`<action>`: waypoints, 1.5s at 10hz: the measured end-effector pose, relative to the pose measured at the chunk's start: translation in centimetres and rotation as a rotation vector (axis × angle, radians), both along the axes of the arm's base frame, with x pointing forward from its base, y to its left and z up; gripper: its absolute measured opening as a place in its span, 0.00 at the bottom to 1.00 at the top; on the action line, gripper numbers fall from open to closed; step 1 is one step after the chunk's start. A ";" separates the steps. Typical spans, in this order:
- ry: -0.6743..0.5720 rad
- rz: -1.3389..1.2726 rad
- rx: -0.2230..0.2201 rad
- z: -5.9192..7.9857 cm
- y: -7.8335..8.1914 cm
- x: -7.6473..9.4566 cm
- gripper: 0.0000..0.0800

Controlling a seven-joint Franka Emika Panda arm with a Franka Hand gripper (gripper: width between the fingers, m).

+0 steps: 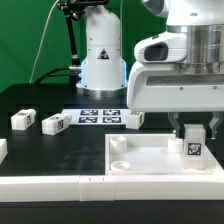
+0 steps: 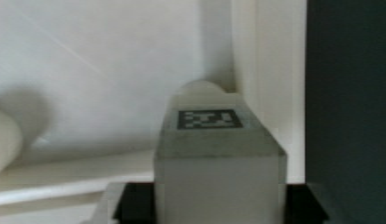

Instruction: Assemble one leg

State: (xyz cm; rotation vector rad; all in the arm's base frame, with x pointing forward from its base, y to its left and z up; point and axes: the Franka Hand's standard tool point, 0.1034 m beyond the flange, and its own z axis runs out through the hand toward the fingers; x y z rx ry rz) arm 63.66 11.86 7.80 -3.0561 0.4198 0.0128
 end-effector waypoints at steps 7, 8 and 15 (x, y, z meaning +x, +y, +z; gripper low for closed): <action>-0.008 -0.157 -0.017 0.0 -0.8 0.3 0.71; -0.008 -0.133 -0.022 0.0 -0.7 0.3 0.71; -0.010 -0.136 -0.020 0.0 -0.7 0.3 0.81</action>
Offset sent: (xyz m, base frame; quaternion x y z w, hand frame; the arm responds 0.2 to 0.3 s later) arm 0.0007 0.0006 -0.0017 -0.0150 0.0021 0.1312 0.9912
